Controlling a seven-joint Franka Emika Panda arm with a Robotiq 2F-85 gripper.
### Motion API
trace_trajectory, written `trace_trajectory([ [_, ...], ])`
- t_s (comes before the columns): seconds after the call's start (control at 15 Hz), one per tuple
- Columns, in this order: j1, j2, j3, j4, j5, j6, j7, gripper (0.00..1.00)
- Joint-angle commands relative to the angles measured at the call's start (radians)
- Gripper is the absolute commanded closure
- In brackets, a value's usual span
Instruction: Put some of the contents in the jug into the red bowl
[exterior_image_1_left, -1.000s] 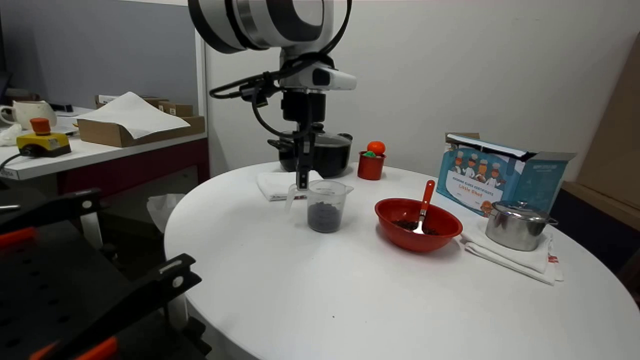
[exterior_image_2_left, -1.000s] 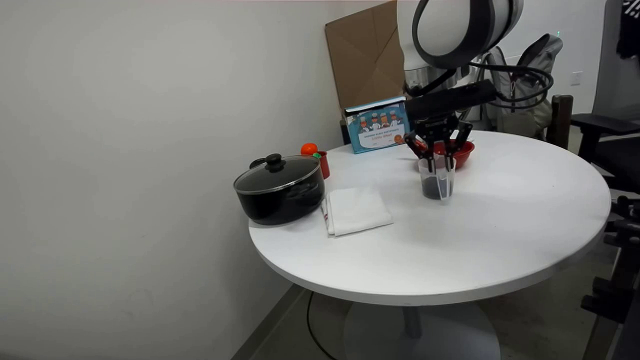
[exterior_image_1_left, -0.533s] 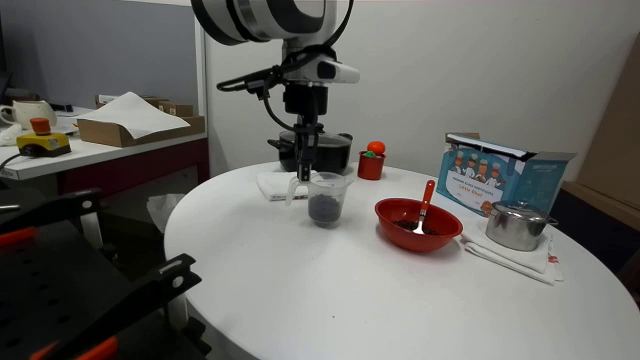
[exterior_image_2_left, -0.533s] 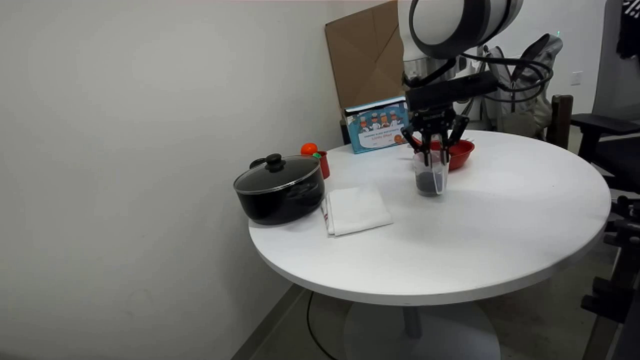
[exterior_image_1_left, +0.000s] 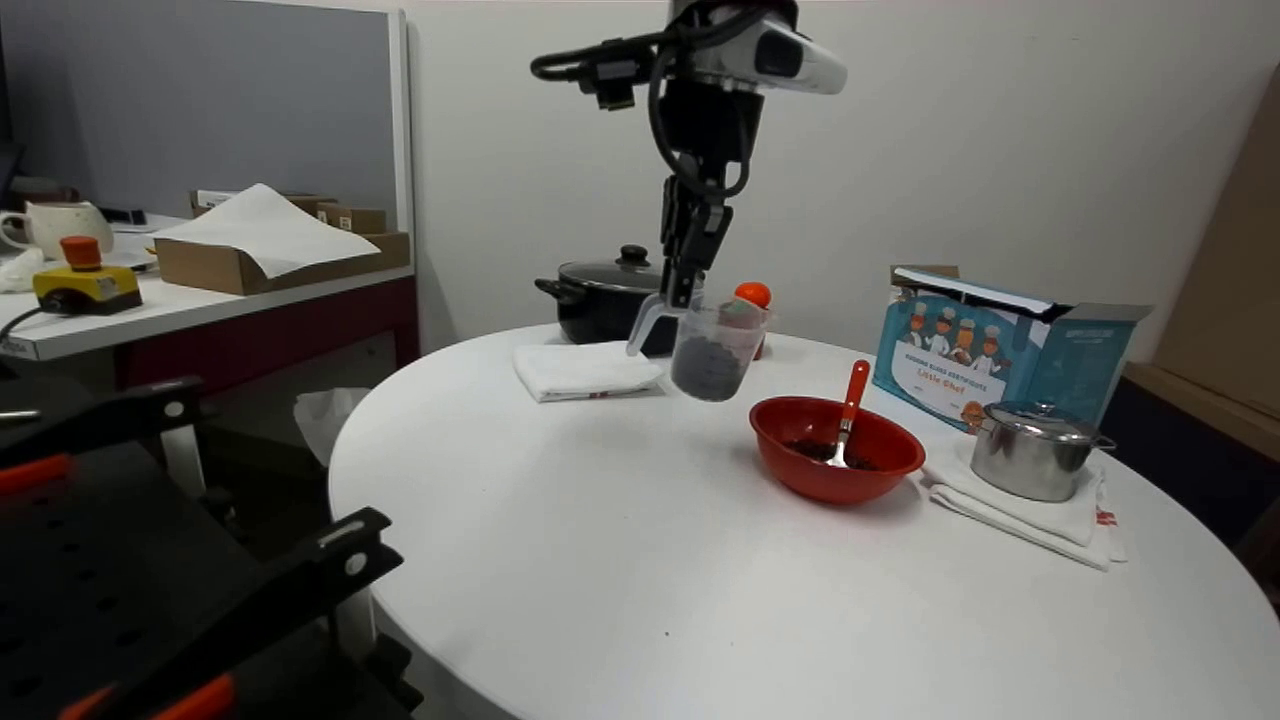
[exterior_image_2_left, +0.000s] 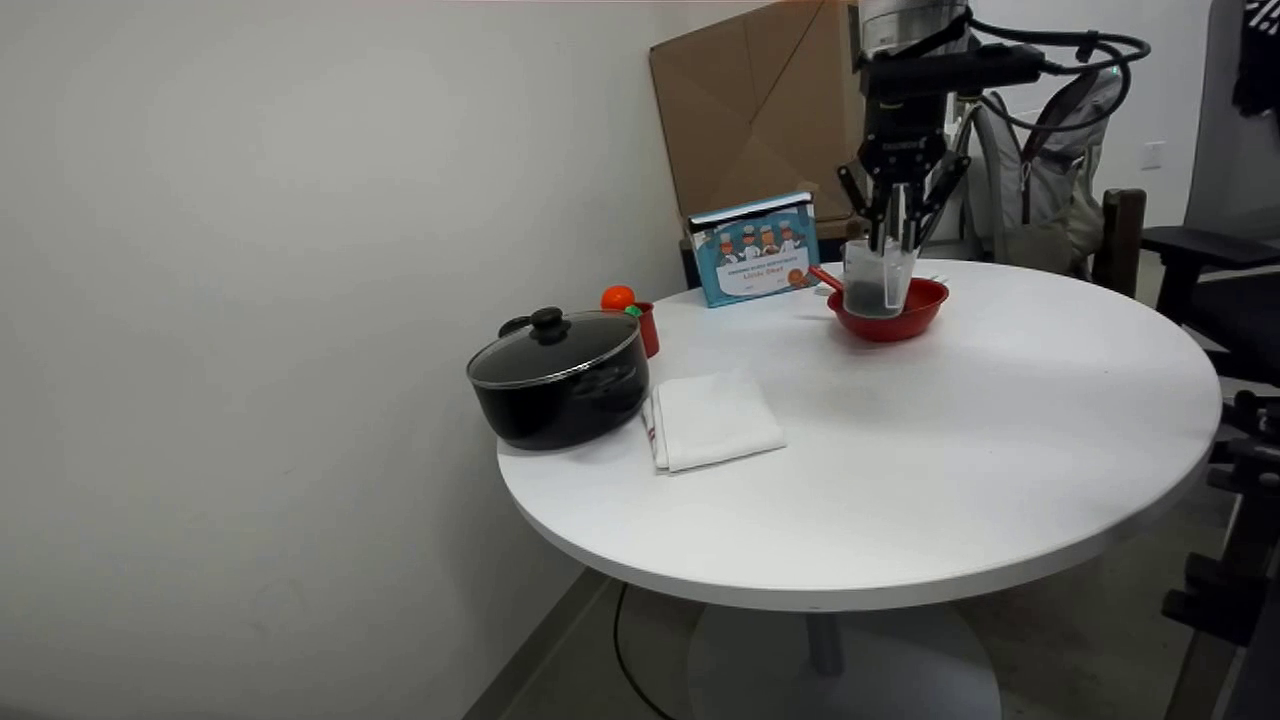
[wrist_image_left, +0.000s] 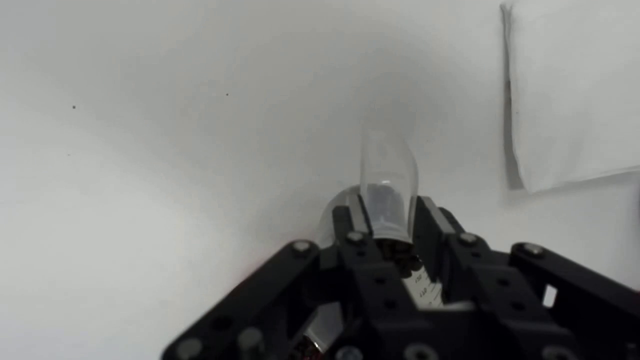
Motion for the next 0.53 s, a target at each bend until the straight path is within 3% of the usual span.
trace_trajectory([
  [0.0, -0.106, -0.025, 0.021, 0.065, 0.213, -0.149, -0.218, 0.93],
  [0.13, -0.134, -0.013, -0.009, 0.117, 0.246, -0.231, -0.262, 0.93],
  [0.47, -0.137, 0.074, -0.100, 0.325, 0.011, -0.574, -0.190, 0.93],
])
